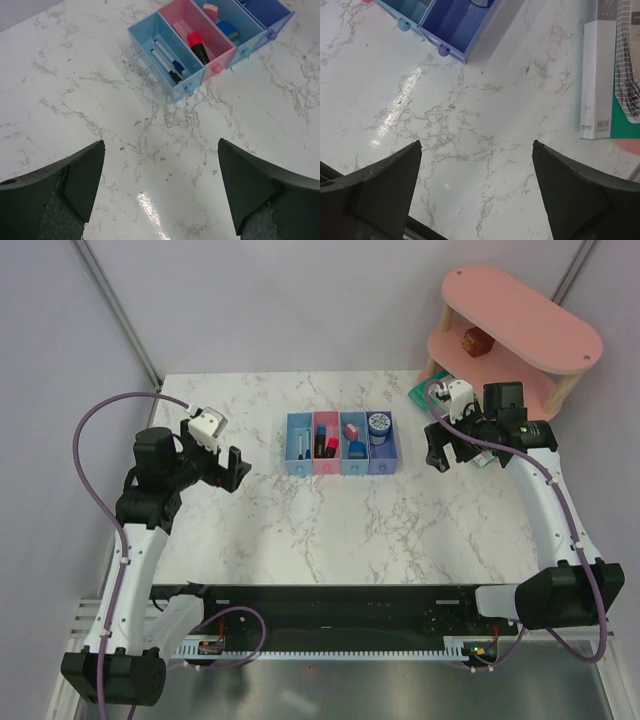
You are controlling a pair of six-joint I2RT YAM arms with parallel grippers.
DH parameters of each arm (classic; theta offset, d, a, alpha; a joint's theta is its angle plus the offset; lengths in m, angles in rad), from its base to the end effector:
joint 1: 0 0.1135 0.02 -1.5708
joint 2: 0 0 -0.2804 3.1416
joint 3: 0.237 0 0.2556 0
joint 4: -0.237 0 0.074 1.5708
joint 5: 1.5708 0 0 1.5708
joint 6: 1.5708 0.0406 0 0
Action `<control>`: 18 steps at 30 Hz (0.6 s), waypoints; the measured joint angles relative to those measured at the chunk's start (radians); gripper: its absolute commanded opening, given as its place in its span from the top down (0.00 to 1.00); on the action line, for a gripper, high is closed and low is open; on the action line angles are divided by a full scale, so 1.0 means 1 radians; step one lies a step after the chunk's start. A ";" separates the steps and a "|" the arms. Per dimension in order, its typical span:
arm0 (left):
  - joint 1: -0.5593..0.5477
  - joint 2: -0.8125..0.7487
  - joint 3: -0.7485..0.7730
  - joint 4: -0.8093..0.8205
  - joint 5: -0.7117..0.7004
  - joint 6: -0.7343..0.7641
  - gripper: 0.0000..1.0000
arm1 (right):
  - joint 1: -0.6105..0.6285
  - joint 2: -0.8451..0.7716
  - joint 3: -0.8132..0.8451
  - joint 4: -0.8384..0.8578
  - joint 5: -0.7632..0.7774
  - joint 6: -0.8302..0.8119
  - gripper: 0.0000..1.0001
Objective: Sort the stationery into containers
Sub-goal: Reset both arms
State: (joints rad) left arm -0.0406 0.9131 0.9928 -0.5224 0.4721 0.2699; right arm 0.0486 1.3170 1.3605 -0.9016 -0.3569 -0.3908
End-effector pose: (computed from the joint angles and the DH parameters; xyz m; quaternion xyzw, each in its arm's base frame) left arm 0.1901 -0.0262 0.3678 0.2506 0.7924 -0.1369 0.5390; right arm 0.2675 0.0272 0.3709 -0.2614 0.8866 0.1055 0.3666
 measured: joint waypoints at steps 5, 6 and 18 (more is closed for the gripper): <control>0.004 -0.019 -0.030 0.000 0.003 -0.018 0.00 | 0.000 -0.011 -0.033 0.034 -0.015 0.020 0.02; 0.011 -0.019 -0.034 -0.002 0.006 -0.023 0.00 | 0.000 -0.013 -0.037 0.038 -0.017 0.023 0.02; 0.048 0.002 -0.035 -0.006 0.073 -0.050 0.00 | 0.000 -0.061 -0.092 0.102 -0.031 0.051 0.02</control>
State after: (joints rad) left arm 0.0071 0.9150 0.9577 -0.5289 0.5453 0.2199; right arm 0.0486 1.2560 1.2690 -0.7998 -0.3878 -0.3397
